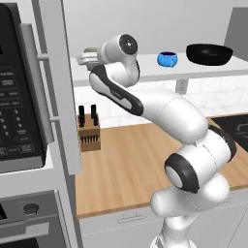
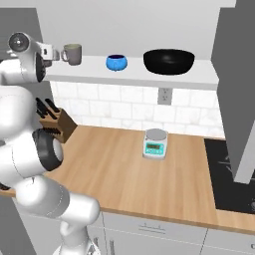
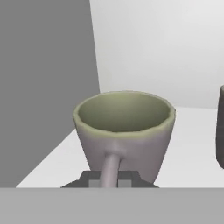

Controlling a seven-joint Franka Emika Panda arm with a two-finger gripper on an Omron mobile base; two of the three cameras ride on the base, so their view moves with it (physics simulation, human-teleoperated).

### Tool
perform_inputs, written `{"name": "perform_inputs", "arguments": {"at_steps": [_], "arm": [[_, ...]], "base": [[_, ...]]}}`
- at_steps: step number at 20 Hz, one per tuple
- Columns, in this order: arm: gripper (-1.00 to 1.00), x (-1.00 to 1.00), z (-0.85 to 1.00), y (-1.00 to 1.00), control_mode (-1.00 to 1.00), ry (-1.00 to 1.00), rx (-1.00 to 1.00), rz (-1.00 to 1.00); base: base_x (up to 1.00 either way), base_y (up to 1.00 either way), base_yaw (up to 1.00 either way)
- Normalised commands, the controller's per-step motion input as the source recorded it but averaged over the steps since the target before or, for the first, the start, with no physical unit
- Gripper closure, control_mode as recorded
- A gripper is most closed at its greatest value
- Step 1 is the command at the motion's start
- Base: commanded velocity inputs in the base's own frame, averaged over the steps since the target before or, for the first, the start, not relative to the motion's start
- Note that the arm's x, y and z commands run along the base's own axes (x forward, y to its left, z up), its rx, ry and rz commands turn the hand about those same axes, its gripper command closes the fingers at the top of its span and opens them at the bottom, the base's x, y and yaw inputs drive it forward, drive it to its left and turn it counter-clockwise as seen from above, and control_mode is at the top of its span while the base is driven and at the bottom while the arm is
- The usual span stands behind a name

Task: Gather all objects into one cabinet and sort the glasses and bowls to opposite sides.

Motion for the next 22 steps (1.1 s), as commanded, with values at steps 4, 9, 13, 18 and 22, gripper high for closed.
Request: {"name": "perform_inputs", "arguments": {"at_steps": [4,9,13,18,22], "arm": [[1.00,0.44,-0.03,0.10,-1.00,0.00,0.00,0.00],[1.00,0.41,-0.03,0.09,-1.00,0.00,0.00,0.00],[1.00,0.38,-0.03,0.09,-1.00,0.00,0.00,0.00],[-1.00,0.17,-0.01,0.02,-1.00,0.00,0.00,0.00],[-1.00,0.00,0.00,0.00,-1.00,0.00,0.00,0.00]], "base": [[0.00,0.00,0.00],[0.00,0.00,0.00],[0.00,0.00,0.00],[0.00,0.00,0.00],[0.00,0.00,0.00]]}}
